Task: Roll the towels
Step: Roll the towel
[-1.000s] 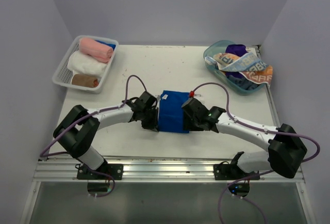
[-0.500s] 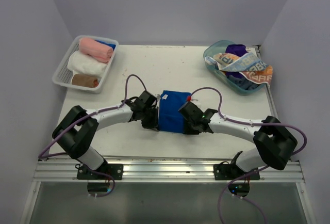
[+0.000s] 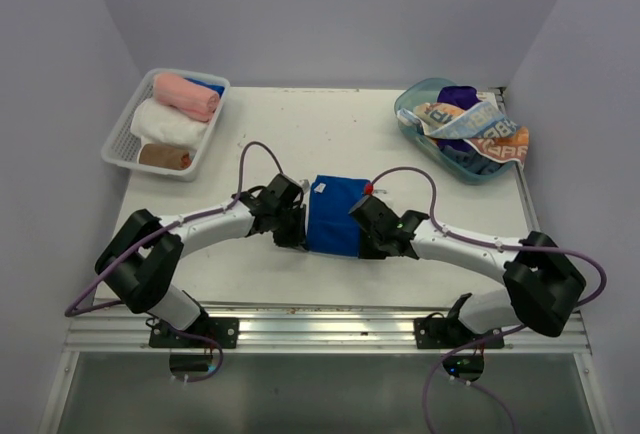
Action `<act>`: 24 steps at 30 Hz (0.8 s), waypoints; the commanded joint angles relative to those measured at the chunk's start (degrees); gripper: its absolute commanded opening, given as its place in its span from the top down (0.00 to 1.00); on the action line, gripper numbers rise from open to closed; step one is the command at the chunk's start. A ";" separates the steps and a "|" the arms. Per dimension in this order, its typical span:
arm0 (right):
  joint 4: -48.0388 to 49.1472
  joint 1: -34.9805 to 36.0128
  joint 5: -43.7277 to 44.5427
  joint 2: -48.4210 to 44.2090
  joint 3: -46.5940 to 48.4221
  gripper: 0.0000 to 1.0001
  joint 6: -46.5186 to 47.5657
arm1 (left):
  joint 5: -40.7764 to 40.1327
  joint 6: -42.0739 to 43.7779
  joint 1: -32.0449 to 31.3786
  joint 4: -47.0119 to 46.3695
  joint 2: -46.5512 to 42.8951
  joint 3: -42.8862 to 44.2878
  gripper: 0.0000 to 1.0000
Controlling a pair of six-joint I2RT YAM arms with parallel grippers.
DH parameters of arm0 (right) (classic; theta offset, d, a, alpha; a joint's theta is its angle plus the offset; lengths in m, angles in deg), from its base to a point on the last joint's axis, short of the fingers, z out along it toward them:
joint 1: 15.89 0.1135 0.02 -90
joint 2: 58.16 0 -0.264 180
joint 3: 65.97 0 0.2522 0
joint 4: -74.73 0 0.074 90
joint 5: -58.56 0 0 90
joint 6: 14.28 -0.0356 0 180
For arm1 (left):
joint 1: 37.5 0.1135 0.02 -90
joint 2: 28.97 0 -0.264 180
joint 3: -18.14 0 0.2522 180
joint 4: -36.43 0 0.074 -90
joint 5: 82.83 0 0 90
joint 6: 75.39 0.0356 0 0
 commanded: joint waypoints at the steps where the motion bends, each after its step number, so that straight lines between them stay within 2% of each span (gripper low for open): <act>1: -2.81 0.01 1.25 -2.14 2.70 0.79 1.25 | -0.91 -0.27 0.37 0.83 -1.26 2.29 1.00; 3: -3.60 0.01 1.25 -2.49 2.79 0.76 1.60 | -0.91 -0.18 0.55 1.09 -1.08 2.72 1.00; 4: -3.86 0.01 1.26 -2.66 2.88 0.69 2.13 | -1.00 -0.09 0.72 1.18 -0.99 2.81 1.00; 7: -5.44 0.01 1.61 -2.58 3.58 0.58 2.92 | -1.00 -0.18 0.99 1.53 -0.91 3.17 1.00; 10: -6.76 0.10 2.04 -3.19 4.63 0.59 3.71 | -1.00 -0.27 1.25 1.97 -0.91 3.52 1.00; 12: -7.90 0.27 3.01 -4.50 5.69 0.64 4.15 | -1.00 -0.27 1.43 2.32 -1.08 3.95 1.00; 17: -10.28 1.76 9.23 -5.83 9.89 0.67 8.35 | -0.91 0.00 2.13 3.20 -0.82 4.83 1.00; 24: -10.99 11.25 15.14 1.45 16.85 0.53 21.19 | -0.82 0.61 2.83 4.26 0.68 6.50 1.00</act>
